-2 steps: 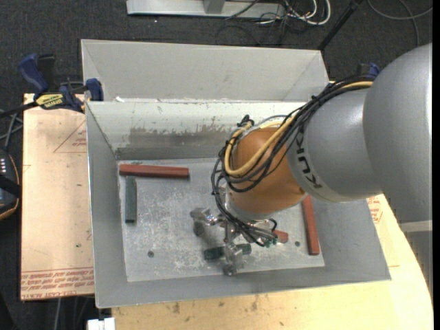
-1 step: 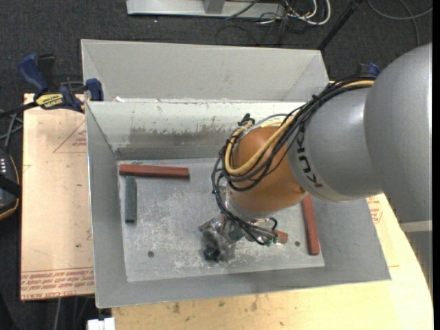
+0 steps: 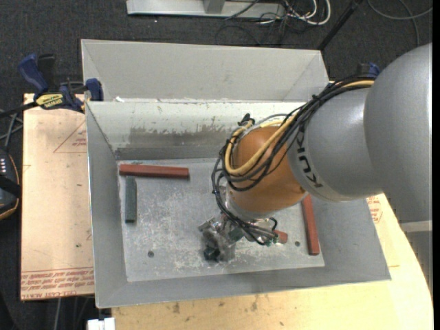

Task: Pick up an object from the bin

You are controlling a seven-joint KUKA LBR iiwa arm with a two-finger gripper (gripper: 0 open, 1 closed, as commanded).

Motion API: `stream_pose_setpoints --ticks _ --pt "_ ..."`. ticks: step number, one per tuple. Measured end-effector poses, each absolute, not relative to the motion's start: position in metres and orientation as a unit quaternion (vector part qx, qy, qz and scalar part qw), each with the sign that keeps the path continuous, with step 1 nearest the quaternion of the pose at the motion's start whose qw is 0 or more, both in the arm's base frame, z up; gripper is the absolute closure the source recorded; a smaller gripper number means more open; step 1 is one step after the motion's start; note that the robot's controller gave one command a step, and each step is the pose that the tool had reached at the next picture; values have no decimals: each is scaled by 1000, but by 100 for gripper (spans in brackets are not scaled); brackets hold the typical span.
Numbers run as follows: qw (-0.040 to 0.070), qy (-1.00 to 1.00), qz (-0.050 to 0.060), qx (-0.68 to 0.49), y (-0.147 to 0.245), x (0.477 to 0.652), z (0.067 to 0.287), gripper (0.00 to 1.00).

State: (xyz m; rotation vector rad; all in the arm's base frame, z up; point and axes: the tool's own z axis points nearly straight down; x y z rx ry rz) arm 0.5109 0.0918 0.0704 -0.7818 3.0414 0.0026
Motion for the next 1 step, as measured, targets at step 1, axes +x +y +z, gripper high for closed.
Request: stream_pose_setpoints --ticks 1 --pt "1 955 1 -298 108 557 273 100"
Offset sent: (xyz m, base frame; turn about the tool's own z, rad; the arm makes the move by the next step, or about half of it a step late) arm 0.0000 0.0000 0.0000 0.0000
